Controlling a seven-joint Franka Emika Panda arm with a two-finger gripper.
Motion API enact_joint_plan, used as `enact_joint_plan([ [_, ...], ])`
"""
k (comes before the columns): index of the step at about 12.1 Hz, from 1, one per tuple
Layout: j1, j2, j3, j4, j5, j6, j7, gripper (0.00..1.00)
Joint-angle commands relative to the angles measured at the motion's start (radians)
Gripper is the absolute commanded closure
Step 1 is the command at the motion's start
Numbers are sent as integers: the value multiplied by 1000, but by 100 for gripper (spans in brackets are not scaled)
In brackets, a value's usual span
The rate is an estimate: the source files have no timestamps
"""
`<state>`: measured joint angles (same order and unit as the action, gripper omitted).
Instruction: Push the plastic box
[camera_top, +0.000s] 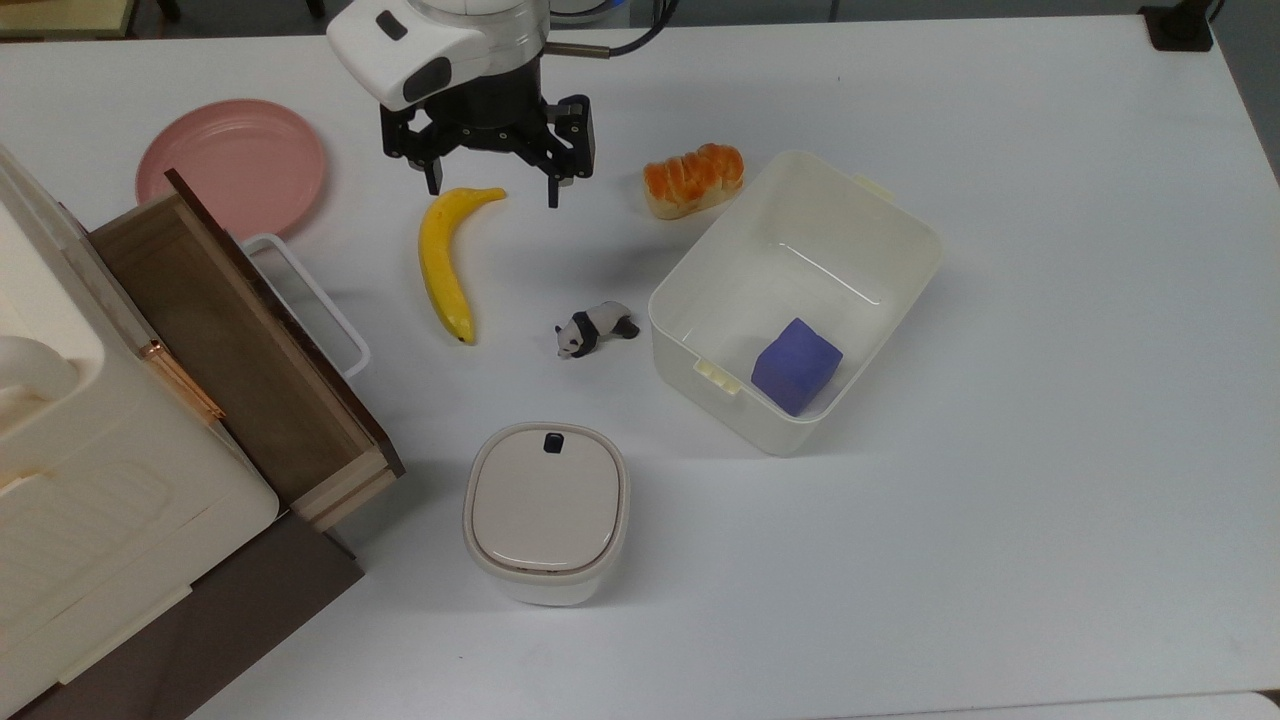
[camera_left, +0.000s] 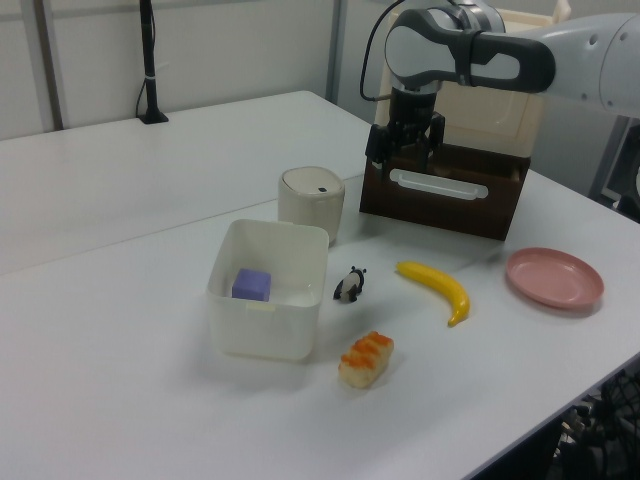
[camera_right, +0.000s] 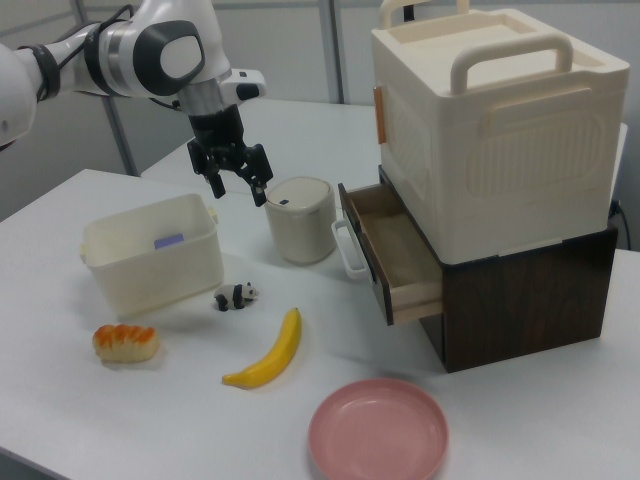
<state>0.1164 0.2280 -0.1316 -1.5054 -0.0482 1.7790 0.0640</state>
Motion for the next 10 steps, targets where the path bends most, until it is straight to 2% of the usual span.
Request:
enact_joint_plan([
  [1,-7,-16,3,-18,24,-23,-23,0],
  [10,-12,-16,3,-18,25,-23,-56,0],
])
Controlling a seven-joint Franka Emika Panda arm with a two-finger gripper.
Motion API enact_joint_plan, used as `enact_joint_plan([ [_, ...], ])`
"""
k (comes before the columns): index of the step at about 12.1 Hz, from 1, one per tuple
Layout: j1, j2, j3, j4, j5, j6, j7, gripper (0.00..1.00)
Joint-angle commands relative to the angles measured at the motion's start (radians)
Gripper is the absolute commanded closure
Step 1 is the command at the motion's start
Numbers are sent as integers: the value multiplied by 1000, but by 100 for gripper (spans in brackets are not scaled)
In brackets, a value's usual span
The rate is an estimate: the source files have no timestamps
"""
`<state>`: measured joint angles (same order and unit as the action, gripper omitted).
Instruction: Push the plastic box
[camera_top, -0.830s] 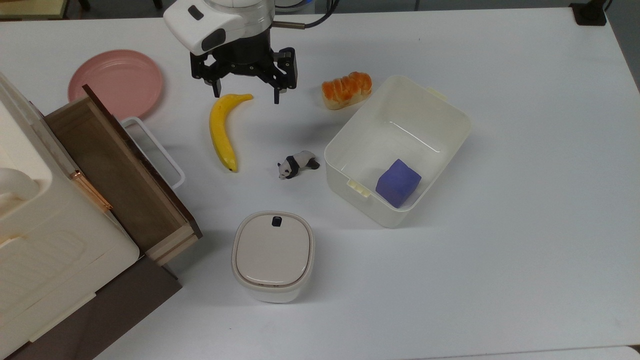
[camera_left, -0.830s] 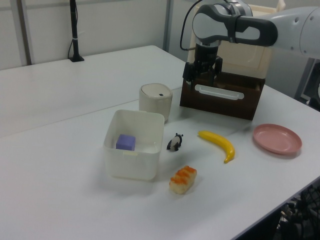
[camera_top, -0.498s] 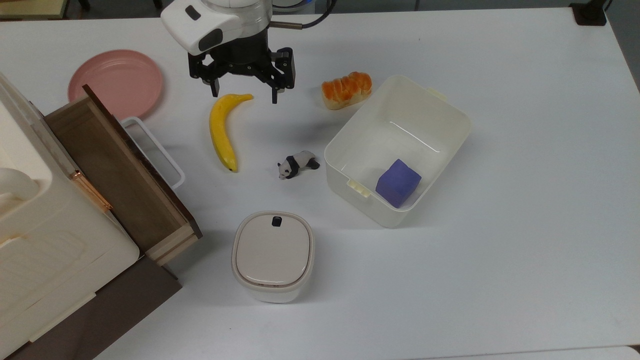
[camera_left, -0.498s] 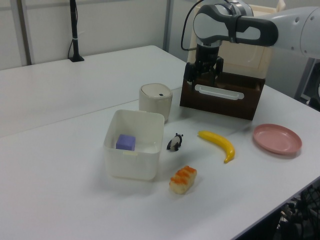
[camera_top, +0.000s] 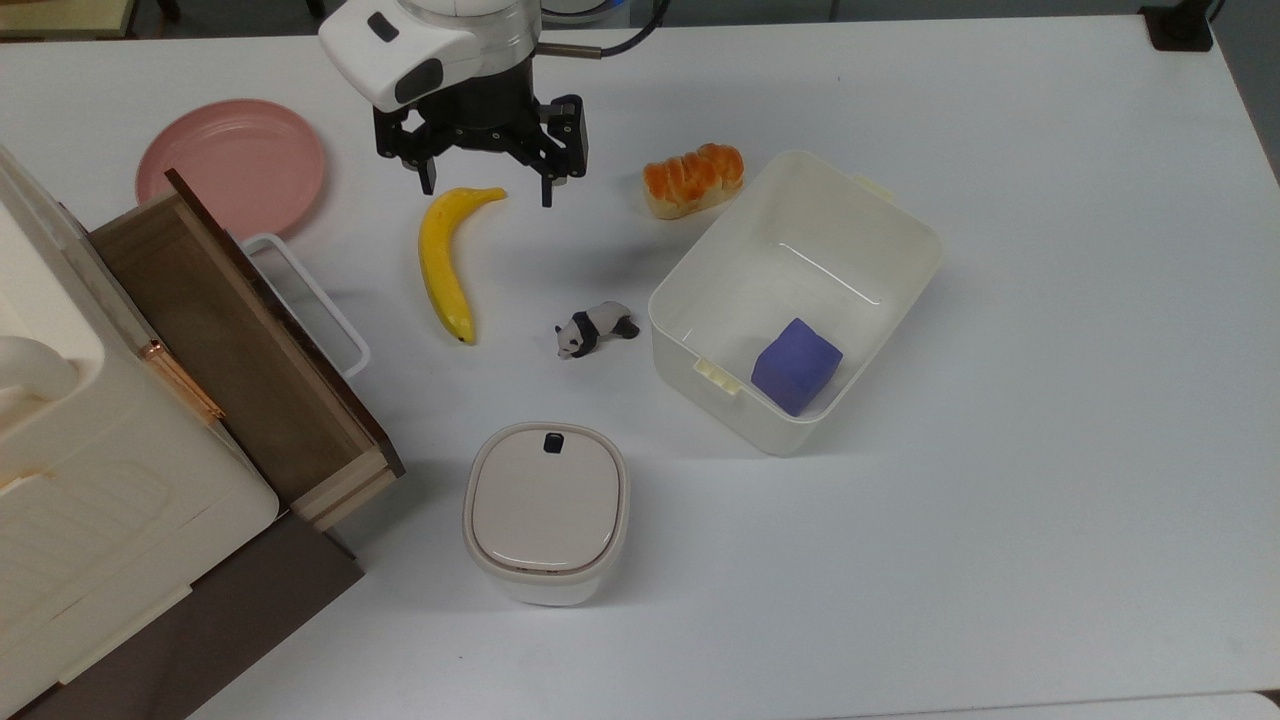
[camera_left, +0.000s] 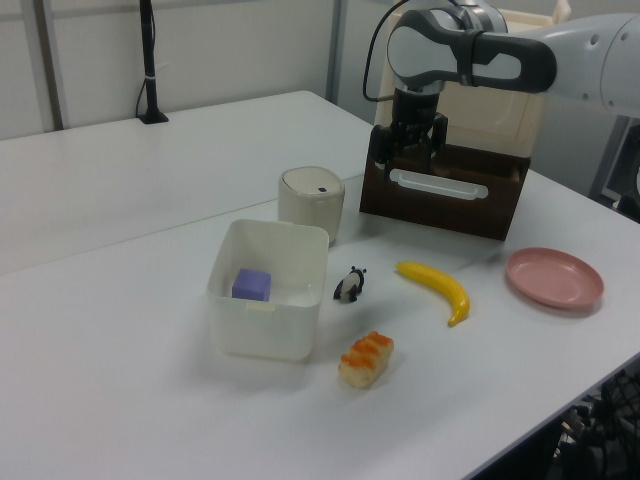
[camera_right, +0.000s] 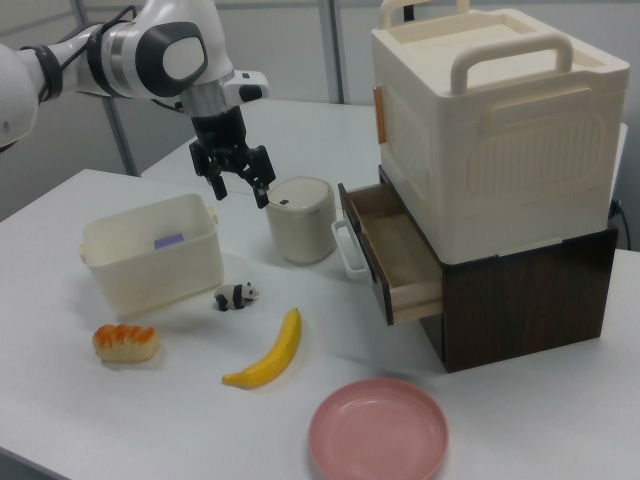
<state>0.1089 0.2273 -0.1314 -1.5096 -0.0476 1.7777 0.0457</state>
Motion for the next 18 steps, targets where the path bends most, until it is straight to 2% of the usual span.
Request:
enact_joint_plan([
  [1,-5,-16,3,-14,25,-21,-38,0],
  [5,2,-8,9,-26,23,-15,-62,0],
  [11,8,-11,10,-52,14,-44,-387,0],
  [14,18,-8,16,-73,9,-46,-609,0],
  [18,127,-10,16,-132,-6,-79,-641,0],
])
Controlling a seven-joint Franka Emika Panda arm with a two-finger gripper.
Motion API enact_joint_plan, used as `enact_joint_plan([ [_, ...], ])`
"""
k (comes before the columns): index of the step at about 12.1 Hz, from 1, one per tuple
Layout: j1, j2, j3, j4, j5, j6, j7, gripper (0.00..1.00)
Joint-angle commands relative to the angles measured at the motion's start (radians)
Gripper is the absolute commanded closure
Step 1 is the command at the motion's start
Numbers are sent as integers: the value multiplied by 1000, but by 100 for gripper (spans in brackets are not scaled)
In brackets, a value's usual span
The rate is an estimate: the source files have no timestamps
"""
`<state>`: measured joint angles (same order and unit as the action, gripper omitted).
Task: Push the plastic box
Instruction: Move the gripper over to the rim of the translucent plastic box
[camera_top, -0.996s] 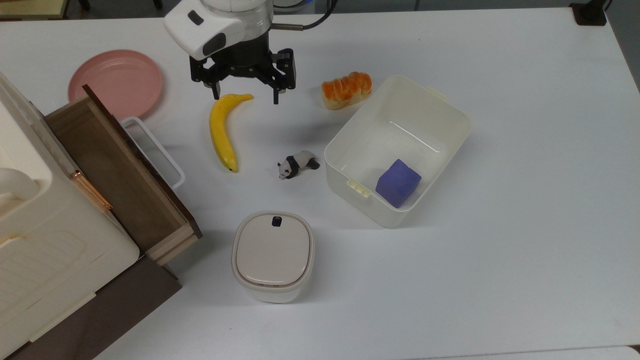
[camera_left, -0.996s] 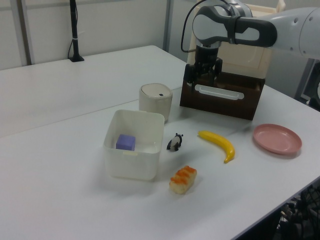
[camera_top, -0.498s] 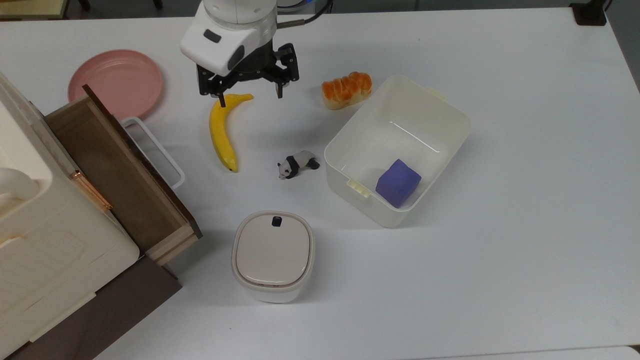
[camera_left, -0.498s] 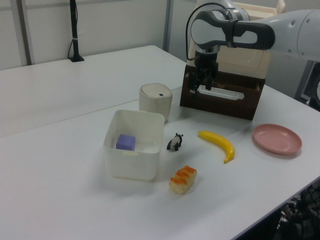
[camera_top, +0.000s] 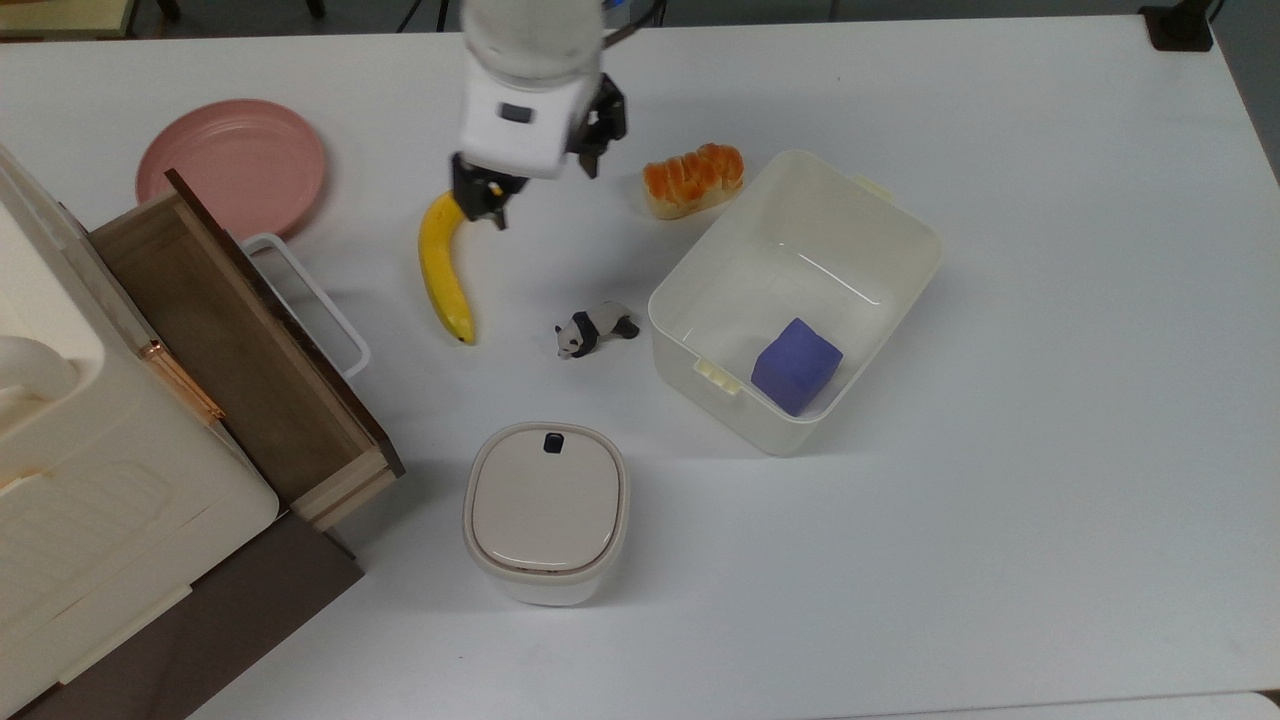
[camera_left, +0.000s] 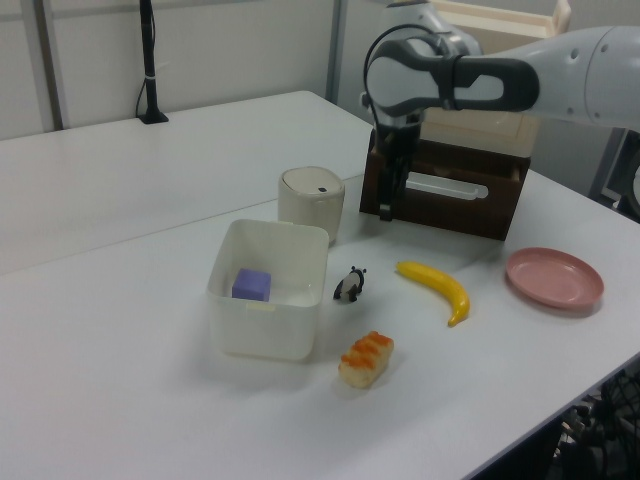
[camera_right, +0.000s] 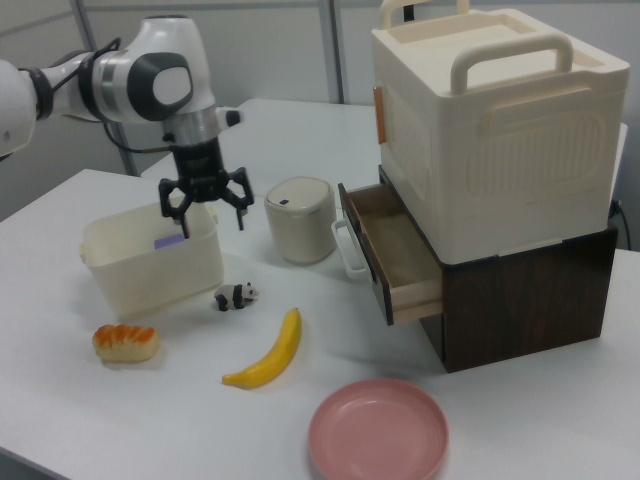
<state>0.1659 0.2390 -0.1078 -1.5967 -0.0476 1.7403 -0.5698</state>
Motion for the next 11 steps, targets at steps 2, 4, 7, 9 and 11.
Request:
enact_joint_plan([
  [2,118,-20,-7,-66,-6,-67,-24,0],
  [4,153,-17,-7,-80,-6,-67,-16,0],
  [7,201,28,-7,-78,-6,-64,-15,0],
  [9,228,66,-7,-69,-9,-50,40,0],
  [11,241,98,-7,-68,-9,23,56,0],
])
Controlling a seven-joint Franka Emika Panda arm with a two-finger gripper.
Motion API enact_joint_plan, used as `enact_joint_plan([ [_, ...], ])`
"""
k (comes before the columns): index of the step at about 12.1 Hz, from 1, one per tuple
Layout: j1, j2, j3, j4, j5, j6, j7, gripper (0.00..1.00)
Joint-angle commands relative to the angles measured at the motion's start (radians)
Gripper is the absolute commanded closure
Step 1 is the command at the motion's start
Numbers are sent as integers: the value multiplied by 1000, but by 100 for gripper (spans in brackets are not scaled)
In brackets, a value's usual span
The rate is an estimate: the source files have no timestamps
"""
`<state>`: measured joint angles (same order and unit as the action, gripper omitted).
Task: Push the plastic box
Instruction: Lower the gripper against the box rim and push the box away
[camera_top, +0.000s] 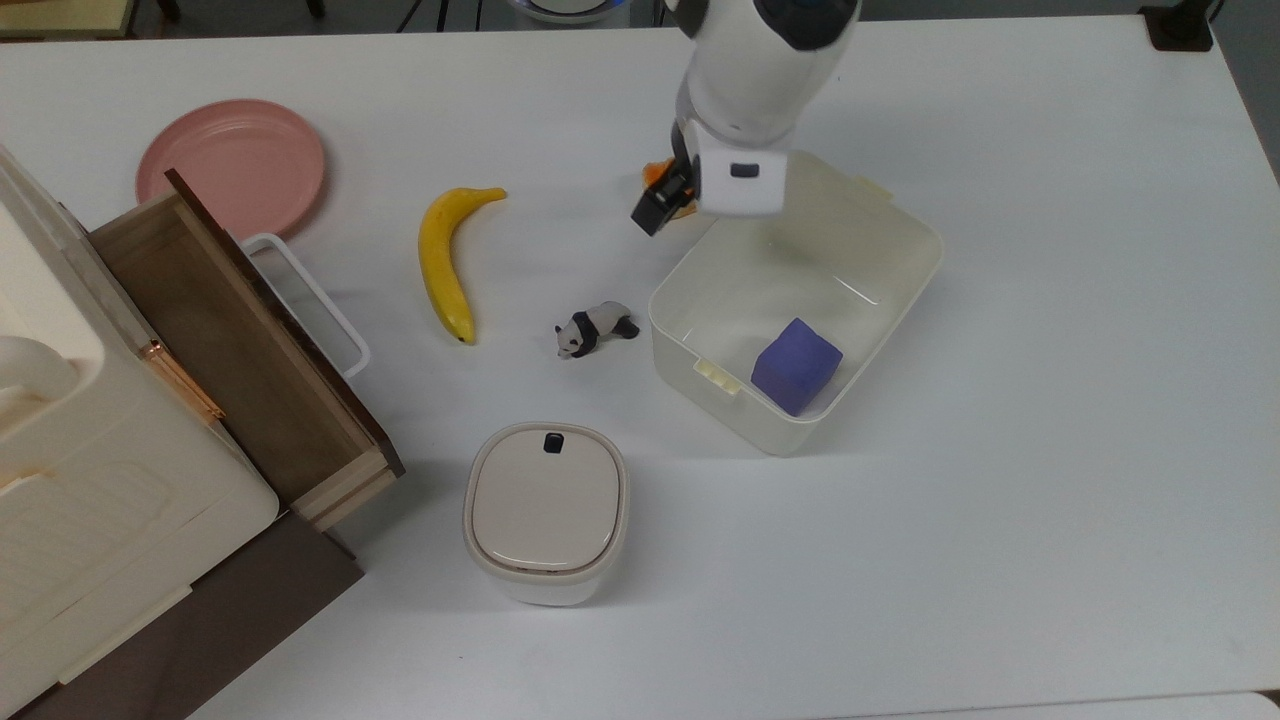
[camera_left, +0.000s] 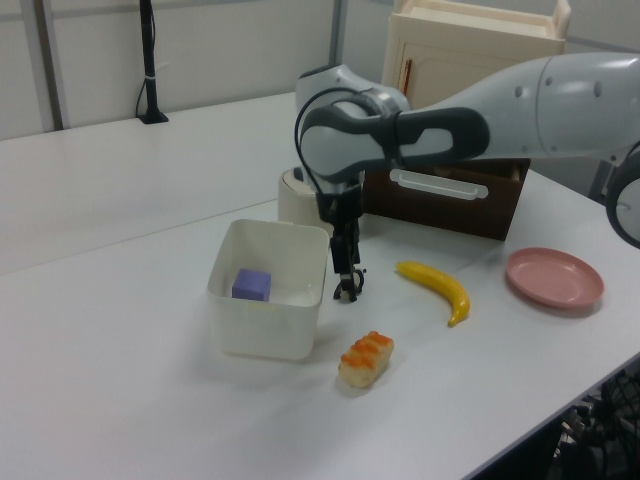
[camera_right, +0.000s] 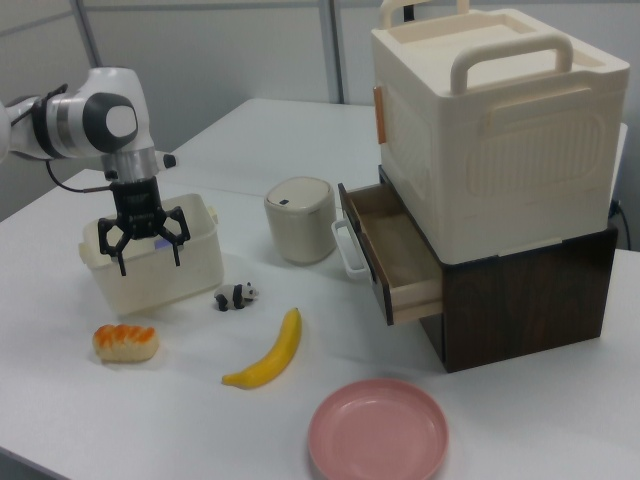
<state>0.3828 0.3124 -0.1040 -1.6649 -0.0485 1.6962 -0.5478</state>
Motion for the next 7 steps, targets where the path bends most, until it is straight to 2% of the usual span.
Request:
enact_joint_plan([
  [1,24,40,-11,16,-8,112,43,0],
  [3,16,89,-13,83,-33,180,43,0],
  [7,22,129,-13,117,-121,305,43,0],
])
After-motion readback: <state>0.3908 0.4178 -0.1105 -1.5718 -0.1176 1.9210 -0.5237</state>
